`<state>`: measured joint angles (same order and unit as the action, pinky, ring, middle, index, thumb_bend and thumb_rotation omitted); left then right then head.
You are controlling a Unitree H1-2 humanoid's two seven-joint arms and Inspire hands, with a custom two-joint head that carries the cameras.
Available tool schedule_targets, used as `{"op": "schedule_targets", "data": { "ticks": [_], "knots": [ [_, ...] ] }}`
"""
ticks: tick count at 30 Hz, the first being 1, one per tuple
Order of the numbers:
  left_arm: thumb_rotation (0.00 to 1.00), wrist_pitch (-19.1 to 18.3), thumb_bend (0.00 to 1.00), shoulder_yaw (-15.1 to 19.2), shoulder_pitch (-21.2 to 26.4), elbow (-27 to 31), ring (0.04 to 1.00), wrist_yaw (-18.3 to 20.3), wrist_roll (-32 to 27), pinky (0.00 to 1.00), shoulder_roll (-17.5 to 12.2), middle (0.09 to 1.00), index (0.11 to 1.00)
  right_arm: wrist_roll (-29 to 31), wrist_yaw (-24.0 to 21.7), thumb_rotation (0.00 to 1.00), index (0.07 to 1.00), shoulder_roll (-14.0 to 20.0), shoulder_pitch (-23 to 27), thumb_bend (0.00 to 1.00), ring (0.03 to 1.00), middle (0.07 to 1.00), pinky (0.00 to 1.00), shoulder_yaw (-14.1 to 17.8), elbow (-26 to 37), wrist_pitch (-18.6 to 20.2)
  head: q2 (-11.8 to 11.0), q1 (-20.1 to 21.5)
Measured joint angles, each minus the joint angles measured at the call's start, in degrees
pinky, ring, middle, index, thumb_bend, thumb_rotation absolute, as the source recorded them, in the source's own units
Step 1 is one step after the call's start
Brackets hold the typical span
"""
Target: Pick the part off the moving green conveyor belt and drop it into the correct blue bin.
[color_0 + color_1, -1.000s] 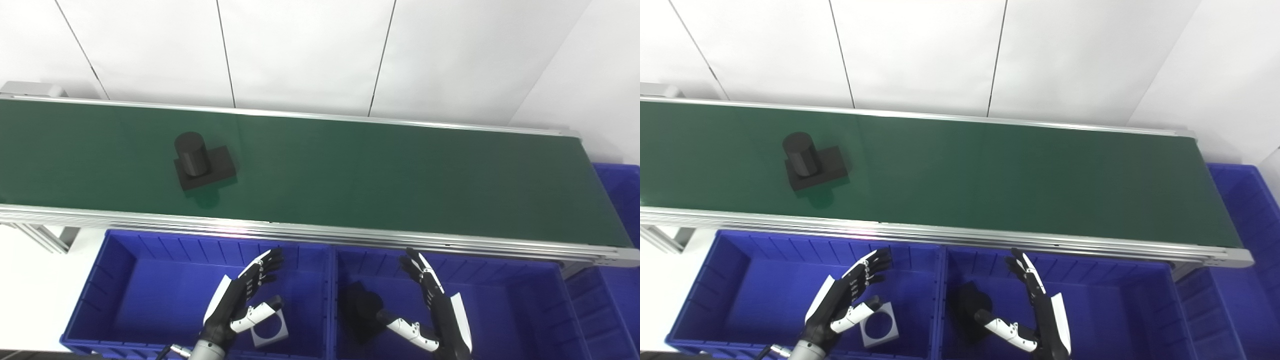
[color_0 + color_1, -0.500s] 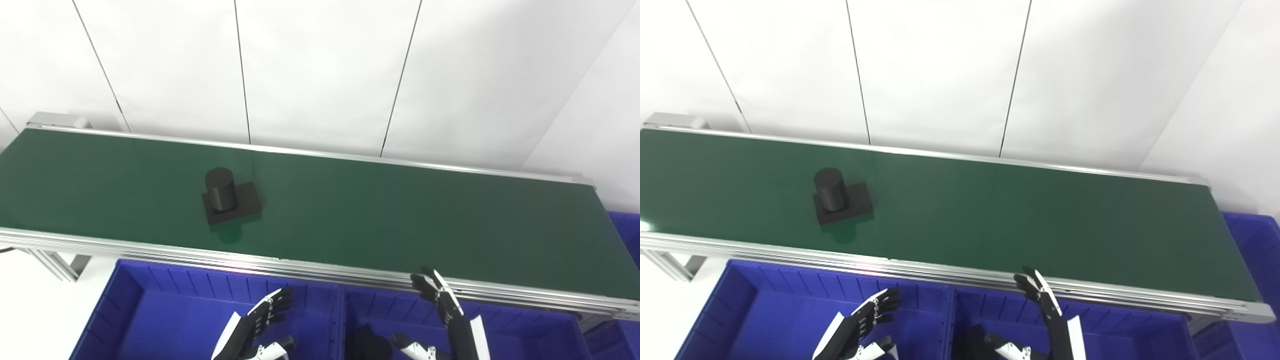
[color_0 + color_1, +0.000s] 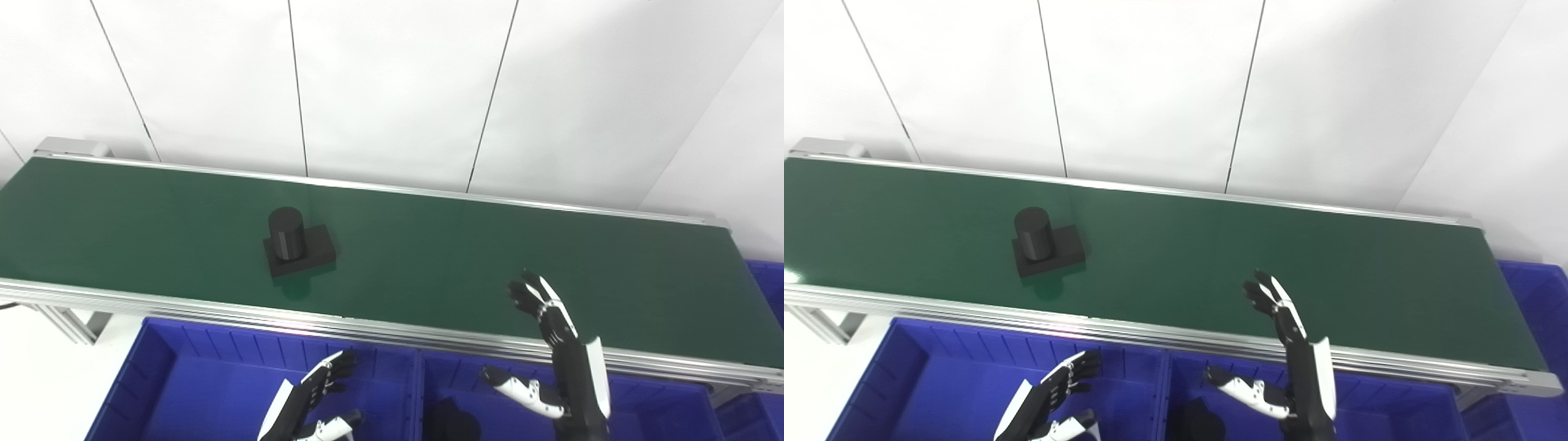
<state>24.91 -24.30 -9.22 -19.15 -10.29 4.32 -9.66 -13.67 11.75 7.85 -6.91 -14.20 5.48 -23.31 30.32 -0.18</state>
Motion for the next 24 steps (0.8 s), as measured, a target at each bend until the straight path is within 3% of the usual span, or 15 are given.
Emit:
{"op": "schedule_targets", "data": {
  "ticks": [6, 11, 18, 24],
  "knots": [
    [0.70, 0.0, 0.83, -3.6, 0.5, 0.0, 0.840, -3.9, 0.9, 0.81, -1.6, 0.849, 0.846, -2.6, -6.0, 0.53, 0.895, -0.4, 6.7, 0.83, 0.824, 0.835, 0.81, 0.6, 1.1, 6.5, -0.2, 0.4],
    [0.72, 0.0, 0.85, -6.1, 0.6, 0.0, 0.840, -7.7, 1.4, 0.81, -2.7, 0.852, 0.846, -5.9, -9.5, 0.59, 0.909, -1.6, 13.1, 0.86, 0.826, 0.843, 0.77, 0.3, -0.6, 11.5, 0.1, 0.7],
    [0.72, 0.0, 0.85, -9.7, 0.9, 0.0, 0.845, -12.8, 2.1, 0.80, -4.7, 0.856, 0.855, -8.3, -12.0, 0.64, 0.908, -3.2, 18.4, 0.88, 0.813, 0.856, 0.75, -0.7, -5.9, 15.3, 0.7, 2.3],
    [0.73, 0.0, 0.85, -12.1, 1.8, 0.0, 0.841, -15.5, 2.4, 0.82, -6.0, 0.852, 0.846, -10.7, -13.5, 0.62, 0.923, -4.2, 23.0, 0.89, 0.846, 0.876, 0.78, -1.7, -10.1, 18.7, 1.1, 5.1]
  ]
}}
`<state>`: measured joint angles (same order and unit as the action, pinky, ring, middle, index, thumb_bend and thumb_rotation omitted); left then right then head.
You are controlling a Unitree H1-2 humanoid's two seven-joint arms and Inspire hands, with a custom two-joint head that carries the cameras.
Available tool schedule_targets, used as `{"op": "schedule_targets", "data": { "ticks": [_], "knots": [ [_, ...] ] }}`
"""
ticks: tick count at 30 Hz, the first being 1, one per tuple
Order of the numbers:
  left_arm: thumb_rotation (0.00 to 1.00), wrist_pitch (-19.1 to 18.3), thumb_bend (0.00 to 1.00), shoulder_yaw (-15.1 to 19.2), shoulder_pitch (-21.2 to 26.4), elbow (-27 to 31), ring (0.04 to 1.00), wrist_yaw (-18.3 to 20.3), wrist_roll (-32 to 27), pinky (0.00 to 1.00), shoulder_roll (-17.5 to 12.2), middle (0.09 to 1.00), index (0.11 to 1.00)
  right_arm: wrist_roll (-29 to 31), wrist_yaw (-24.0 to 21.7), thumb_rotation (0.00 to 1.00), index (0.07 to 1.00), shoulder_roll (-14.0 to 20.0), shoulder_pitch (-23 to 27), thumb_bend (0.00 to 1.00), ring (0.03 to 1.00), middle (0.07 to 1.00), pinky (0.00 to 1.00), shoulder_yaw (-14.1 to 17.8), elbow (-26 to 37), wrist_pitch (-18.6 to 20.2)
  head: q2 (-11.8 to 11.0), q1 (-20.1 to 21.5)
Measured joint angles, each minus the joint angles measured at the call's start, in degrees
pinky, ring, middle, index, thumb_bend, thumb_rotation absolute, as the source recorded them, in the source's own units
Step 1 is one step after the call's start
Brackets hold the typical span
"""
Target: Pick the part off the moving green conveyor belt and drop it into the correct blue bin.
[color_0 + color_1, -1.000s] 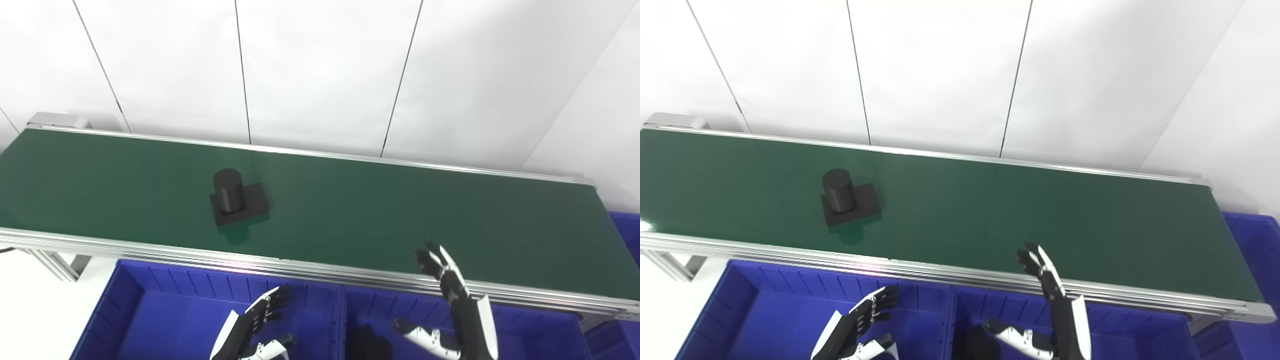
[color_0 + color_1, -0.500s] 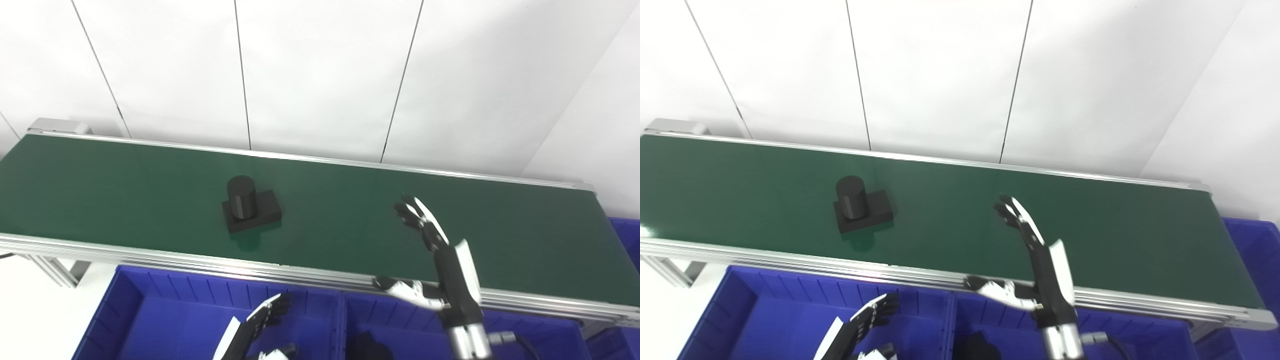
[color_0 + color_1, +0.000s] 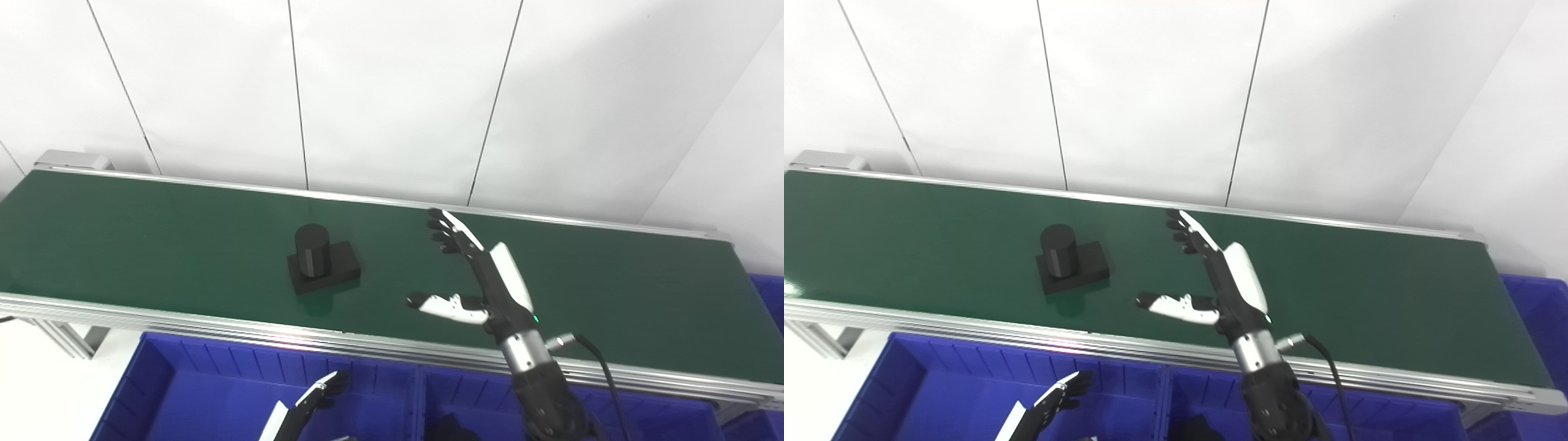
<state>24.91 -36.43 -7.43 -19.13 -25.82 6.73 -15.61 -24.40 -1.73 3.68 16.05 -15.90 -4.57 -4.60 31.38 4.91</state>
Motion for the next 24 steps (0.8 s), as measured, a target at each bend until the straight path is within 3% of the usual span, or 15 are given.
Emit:
{"op": "schedule_targets", "data": {
  "ticks": [7, 11, 18, 24],
  "knots": [
    [0.76, 0.0, 0.81, -3.0, 0.7, -0.1, 0.840, -3.5, 0.5, 0.82, -0.8, 0.851, 0.841, -2.6, -0.2, 0.63, 0.944, -1.1, 6.5, 0.90, 0.827, 0.890, 0.72, -1.5, -8.4, 0.8, 0.7, 2.4],
    [0.78, 0.0, 0.81, -4.1, 1.3, -0.1, 0.853, -5.2, 0.7, 0.84, -1.8, 0.859, 0.851, -5.4, 0.7, 0.63, 0.946, -1.4, 10.1, 0.91, 0.832, 0.897, 0.74, -3.0, -14.0, 0.8, 1.1, 3.5],
    [0.79, 0.0, 0.79, -5.0, 1.3, 0.0, 0.866, -5.4, 0.0, 0.86, -2.0, 0.871, 0.868, -7.9, 2.0, 0.63, 0.947, -2.8, 14.8, 0.94, 0.827, 0.909, 0.69, -4.3, -22.2, 0.8, 1.7, 5.5],
    [0.79, 0.0, 0.77, -5.2, 1.3, 0.1, 0.875, -5.4, 0.0, 0.85, -2.0, 0.879, 0.875, -8.1, 3.2, 0.61, 0.948, -4.2, 19.0, 0.95, 0.851, 0.906, 0.74, -4.8, -29.3, 0.8, 1.9, 6.2]
  ]
}}
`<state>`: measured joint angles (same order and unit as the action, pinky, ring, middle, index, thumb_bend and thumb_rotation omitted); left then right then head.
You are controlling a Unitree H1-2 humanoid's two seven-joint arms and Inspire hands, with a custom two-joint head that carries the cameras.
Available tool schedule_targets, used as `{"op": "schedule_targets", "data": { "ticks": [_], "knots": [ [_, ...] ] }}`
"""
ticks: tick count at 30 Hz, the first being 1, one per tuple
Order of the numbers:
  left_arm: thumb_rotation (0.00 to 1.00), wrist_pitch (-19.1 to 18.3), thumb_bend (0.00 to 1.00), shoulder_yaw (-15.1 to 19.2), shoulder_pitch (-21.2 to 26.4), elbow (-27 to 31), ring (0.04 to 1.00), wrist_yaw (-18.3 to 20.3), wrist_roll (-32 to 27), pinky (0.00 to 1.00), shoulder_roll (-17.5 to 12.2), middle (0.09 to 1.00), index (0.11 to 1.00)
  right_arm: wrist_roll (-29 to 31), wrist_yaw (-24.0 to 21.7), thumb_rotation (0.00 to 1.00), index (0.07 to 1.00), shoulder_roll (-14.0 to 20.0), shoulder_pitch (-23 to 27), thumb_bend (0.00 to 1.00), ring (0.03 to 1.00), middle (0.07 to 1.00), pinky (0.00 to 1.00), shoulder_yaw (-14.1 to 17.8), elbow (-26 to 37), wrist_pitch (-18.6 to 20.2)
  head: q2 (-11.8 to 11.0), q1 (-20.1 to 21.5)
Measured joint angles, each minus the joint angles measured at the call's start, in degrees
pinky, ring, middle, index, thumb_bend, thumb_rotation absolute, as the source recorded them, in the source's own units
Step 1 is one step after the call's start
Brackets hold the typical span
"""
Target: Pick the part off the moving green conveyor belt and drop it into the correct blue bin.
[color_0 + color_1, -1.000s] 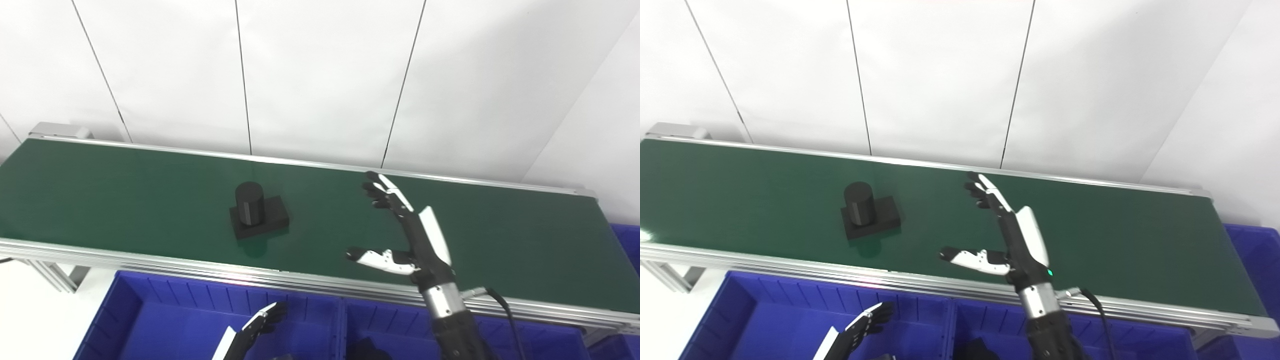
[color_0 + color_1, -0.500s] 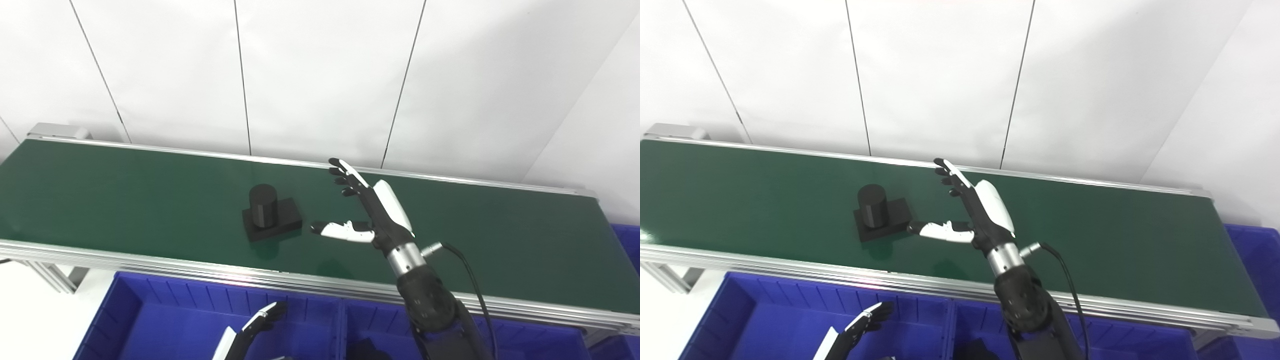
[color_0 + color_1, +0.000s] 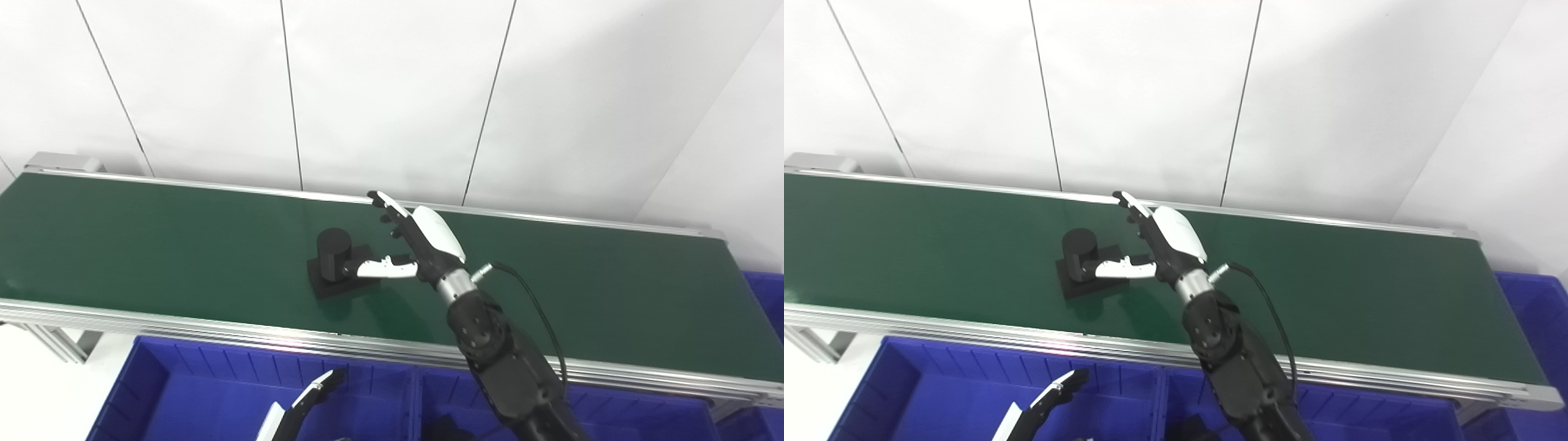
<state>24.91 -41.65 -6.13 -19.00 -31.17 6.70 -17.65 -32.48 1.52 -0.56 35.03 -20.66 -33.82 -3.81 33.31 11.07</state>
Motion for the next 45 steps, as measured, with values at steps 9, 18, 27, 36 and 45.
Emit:
{"op": "schedule_targets", "data": {
  "ticks": [9, 18, 27, 36, 45],
  "knots": [
    [0.79, 0.0, 0.76, 0.2, 0.0, 0.2, 0.878, 1.2, -0.9, 0.86, 0.0, 0.881, 0.876, -1.4, 2.1, 0.62, 0.952, -0.3, 4.5, 0.94, 0.860, 0.907, 0.78, -2.6, -10.2, 0.0, 0.4, 0.2],
    [0.75, 0.0, 0.73, 0.0, -0.1, 1.0, 0.869, 1.2, -1.0, 0.84, 0.0, 0.875, 0.867, -2.8, 4.1, 0.55, 0.943, -1.1, 8.0, 0.98, 0.865, 0.908, 0.78, -5.5, -20.3, -0.3, 0.8, -0.3],
    [0.79, 0.0, 0.76, 0.2, -0.9, 1.8, 0.879, 2.1, -0.9, 0.87, 0.0, 0.881, 0.870, -2.7, 7.9, 0.40, 0.898, -1.6, 9.4, 0.94, 0.850, 0.887, 0.77, -6.6, -26.0, -2.1, 0.1, -0.8],
    [0.79, 0.0, 0.76, -0.1, -1.4, 2.1, 0.862, 0.7, 0.0, 0.84, -0.1, 0.870, 0.863, -2.7, 13.1, 0.07, 0.517, -1.9, 8.8, 0.54, 0.468, 0.548, 0.40, -7.2, -27.7, -5.5, 0.0, -0.1],
    [0.79, 0.0, 0.75, -1.5, -1.2, 2.1, 0.856, -1.8, 1.3, 0.84, -0.5, 0.866, 0.856, -2.8, 19.5, 0.00, 0.540, -2.0, 5.5, 0.51, 0.427, 0.442, 0.35, -7.2, -25.6, -6.9, 0.5, 0.3]
  ]
}}
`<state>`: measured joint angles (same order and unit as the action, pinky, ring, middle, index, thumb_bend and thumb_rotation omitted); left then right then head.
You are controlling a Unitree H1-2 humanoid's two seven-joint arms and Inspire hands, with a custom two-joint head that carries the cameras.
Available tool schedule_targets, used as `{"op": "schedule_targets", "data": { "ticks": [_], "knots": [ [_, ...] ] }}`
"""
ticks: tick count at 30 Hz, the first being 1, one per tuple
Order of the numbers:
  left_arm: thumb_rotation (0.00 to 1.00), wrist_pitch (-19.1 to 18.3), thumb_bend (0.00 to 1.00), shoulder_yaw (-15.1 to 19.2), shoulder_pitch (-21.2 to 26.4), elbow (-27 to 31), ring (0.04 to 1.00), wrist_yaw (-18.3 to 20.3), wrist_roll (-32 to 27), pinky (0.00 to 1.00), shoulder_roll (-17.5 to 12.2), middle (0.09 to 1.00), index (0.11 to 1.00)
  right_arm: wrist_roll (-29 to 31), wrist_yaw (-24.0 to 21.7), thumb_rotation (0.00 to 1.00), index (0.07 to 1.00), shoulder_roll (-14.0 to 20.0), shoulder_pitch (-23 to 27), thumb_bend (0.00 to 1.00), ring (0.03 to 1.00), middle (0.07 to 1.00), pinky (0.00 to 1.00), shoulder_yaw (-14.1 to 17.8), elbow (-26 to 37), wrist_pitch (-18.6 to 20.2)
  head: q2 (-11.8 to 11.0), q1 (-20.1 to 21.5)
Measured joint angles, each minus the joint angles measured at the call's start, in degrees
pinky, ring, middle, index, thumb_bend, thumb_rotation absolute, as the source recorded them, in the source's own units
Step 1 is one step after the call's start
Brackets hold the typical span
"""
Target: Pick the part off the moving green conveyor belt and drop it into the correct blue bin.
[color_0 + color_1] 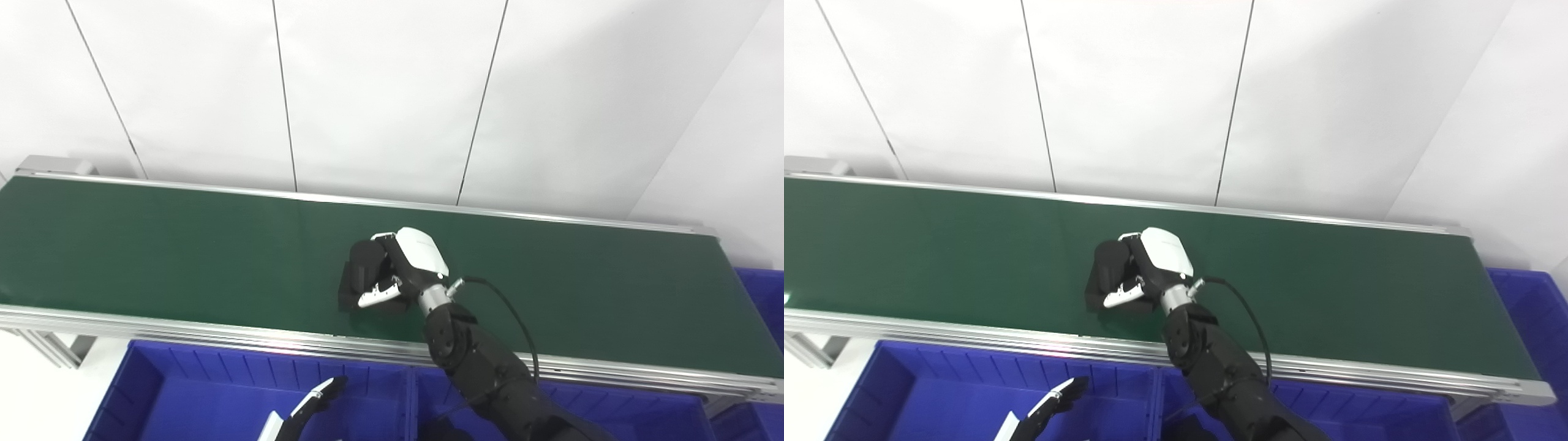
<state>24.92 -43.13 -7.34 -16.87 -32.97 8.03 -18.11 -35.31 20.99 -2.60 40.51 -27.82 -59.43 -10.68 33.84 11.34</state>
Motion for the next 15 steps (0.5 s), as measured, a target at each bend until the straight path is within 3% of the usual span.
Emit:
{"op": "schedule_targets", "data": {
  "ticks": [8, 14, 15],
  "knots": [
    [0.81, 0.0, 0.77, -2.3, 0.6, -0.1, 0.846, -2.1, 0.3, 0.83, -0.7, 0.859, 0.854, 0.0, 0.6, 0.00, 0.530, 0.6, -2.2, 0.52, 0.456, 0.454, 0.38, 0.3, 4.5, -0.7, 0.4, 0.9],
    [0.82, 0.0, 0.73, -3.0, 0.7, 0.1, 0.865, -4.2, 0.5, 0.85, -1.1, 0.874, 0.870, 0.6, -0.8, 0.00, 0.526, 2.9, -8.5, 0.52, 0.461, 0.458, 0.38, 2.6, 20.8, -0.5, 2.4, 1.5],
    [0.82, 0.0, 0.72, -3.1, 0.7, 0.3, 0.867, -4.2, 0.5, 0.85, -1.2, 0.875, 0.871, 0.5, -1.3, 0.00, 0.526, 3.7, -9.7, 0.52, 0.460, 0.458, 0.38, 3.0, 23.9, -0.4, 3.6, 1.8]
  ]
}}
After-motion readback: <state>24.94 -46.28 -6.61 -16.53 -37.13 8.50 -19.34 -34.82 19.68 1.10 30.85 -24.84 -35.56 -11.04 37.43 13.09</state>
